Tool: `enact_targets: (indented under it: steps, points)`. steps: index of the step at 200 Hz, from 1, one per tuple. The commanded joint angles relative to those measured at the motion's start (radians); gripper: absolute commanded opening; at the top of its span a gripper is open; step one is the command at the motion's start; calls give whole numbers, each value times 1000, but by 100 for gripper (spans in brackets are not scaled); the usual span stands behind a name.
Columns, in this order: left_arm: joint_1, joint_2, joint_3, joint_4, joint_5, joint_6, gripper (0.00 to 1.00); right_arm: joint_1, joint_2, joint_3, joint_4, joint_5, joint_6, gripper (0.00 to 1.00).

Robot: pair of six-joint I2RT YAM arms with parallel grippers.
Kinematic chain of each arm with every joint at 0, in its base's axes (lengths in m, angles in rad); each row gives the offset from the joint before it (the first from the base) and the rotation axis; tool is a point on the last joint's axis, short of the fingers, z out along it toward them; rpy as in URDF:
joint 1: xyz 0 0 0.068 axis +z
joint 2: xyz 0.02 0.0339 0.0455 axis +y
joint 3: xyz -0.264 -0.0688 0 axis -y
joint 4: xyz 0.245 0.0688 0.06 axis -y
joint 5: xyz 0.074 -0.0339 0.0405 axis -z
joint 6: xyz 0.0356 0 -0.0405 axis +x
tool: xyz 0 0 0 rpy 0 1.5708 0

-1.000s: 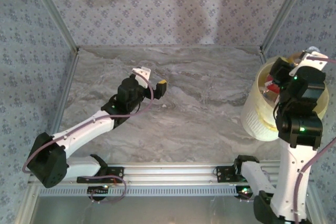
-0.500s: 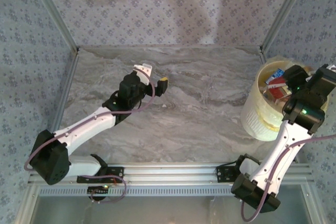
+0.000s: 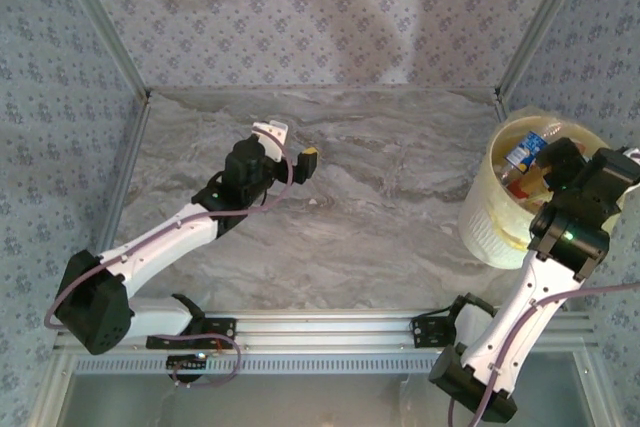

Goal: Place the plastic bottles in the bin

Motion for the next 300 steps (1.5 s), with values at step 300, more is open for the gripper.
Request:
enact_targets:
  steps: [300]
  points:
    - [28, 51, 32, -10, 58, -49, 98, 72, 240, 92, -175, -64, -182, 100]
